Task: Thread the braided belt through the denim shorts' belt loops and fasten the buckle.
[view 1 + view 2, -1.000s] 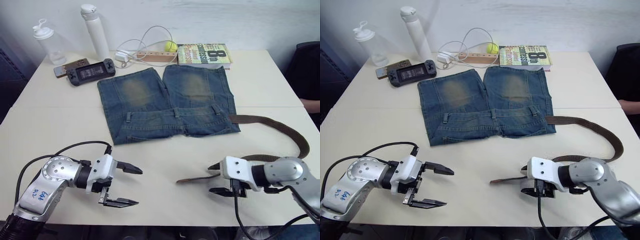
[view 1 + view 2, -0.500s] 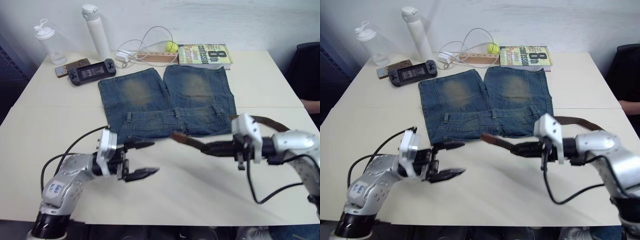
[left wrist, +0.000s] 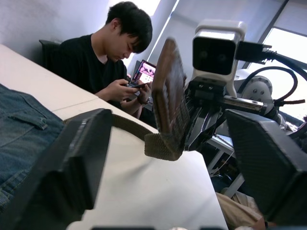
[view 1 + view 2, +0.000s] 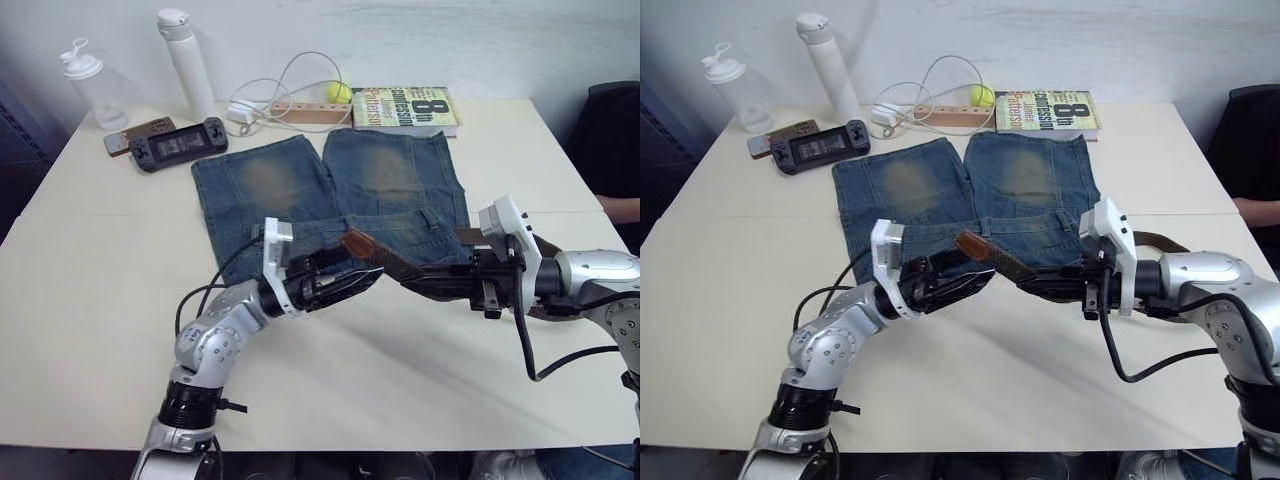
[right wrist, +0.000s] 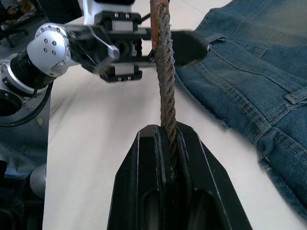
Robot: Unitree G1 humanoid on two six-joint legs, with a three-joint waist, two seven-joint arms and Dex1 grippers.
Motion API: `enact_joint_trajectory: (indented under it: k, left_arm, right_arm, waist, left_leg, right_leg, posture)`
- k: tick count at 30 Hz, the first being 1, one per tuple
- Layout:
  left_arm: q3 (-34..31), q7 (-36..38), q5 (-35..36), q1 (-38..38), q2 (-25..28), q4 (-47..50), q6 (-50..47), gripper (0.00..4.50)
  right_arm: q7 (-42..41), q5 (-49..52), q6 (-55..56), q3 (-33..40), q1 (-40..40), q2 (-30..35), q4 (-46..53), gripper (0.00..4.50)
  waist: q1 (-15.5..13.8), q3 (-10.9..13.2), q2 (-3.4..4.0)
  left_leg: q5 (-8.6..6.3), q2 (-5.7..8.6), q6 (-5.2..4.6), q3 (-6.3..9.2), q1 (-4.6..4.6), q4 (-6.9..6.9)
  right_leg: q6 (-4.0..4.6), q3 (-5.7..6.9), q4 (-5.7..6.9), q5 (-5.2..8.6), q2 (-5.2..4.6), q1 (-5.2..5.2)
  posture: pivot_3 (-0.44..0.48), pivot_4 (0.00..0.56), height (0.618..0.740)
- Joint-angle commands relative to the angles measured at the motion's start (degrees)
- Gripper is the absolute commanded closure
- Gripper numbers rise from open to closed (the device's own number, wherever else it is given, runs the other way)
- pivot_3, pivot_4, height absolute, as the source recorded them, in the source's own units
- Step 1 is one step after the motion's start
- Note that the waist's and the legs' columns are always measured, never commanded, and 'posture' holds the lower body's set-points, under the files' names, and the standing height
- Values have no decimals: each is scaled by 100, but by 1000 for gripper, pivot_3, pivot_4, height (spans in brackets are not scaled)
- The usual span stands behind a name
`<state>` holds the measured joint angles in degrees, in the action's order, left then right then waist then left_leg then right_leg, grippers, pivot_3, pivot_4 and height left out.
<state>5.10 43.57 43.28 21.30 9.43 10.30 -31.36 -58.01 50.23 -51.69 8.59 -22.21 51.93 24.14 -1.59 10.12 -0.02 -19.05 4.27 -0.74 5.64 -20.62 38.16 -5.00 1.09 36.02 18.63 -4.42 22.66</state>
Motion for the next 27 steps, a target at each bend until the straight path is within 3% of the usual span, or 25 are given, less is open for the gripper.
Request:
enact_joint_trajectory:
  k: [1,6,10,13,14,16,17,19,22,23,27]
  left_arm:
    - [7,27,-13,224,-147,-6,92,2200]
    - [-94,-274,11,674,-568,-687,-61,4476]
    - [-302,-425,165,1095,-995,-1082,-101,4476]
    - [-487,-553,241,1327,-1186,-1283,-182,4476]
    - [-599,-695,285,1439,-1276,-1385,-220,4500]
    - [-757,-1086,296,1591,-1390,-1481,-363,4500]
    - [-798,-1254,280,1620,-1413,-1476,-450,4500]
    - [-946,-1684,486,1588,-1508,-1316,-789,4500]
    - [-1109,-2029,747,1567,-1557,-1165,-1168,4500]
    - [-1194,-2159,845,1589,-1586,-1162,-1265,4500]
    - [-1495,-2539,1303,1783,-1760,-1222,-1604,4500]
  right_arm:
    - [201,113,27,287,45,-15,180,4500]
    - [576,205,-96,453,237,-85,169,4500]
    - [766,121,14,540,414,-128,253,4500]
    - [1230,283,24,1080,575,-369,86,4500]
    - [1363,373,7,1444,753,-437,13,3652]
    - [1691,774,-80,2199,1105,-656,-20,3158]
    - [1826,960,-104,2451,1240,-747,16,2549]
    - [2098,1322,-96,3028,1565,-941,38,1836]
    - [2603,2046,-141,3494,1847,-1190,85,340]
    - [2761,2310,-162,3538,1946,-1273,173,40]
    - [3702,3582,-68,2992,2321,-1843,753,40]
  waist:
    - [-6,1,-1]
    - [-15,1,-1]
    - [-26,2,-4]
    - [-26,3,-5]
    - [-27,3,-5]
    - [-63,4,-8]
    - [-81,4,-8]
    - [-124,3,-7]
    - [-123,4,-7]
    - [-125,4,-7]
    - [-106,4,-7]
  left_leg:
    - [0,0,0,0,-1,1]
    - [0,1,0,0,-2,1]
    - [0,2,0,0,-7,3]
    - [0,2,0,0,-11,4]
    - [0,2,0,0,-11,4]
    - [1,2,0,-1,-11,4]
    - [1,2,0,-2,-15,8]
    - [1,2,0,-2,-16,8]
    - [1,2,0,-5,-16,6]
    - [1,2,0,-5,-15,8]
    - [2,1,2,-6,-11,7]
  right_leg:
    - [0,0,0,0,0,0]
    - [0,0,-1,0,-1,0]
    - [-2,1,-2,-1,-1,4]
    - [-2,2,-1,-1,1,7]
    - [-2,3,1,-1,0,8]
    - [-3,2,2,-1,0,8]
    - [-4,2,3,-2,0,9]
    - [-4,2,3,-2,1,10]
    - [-5,-7,11,-2,3,14]
    - [-5,-7,17,-2,4,14]
    - [-5,-12,15,-2,5,15]
  posture:
    - [0,150,734]
    - [0,150,734]
    - [0,150,734]
    - [0,150,734]
    - [0,150,734]
    - [0,150,734]
    - [0,150,734]
    - [0,150,734]
    - [0,150,734]
    - [0,150,734]
    - [0,150,734]
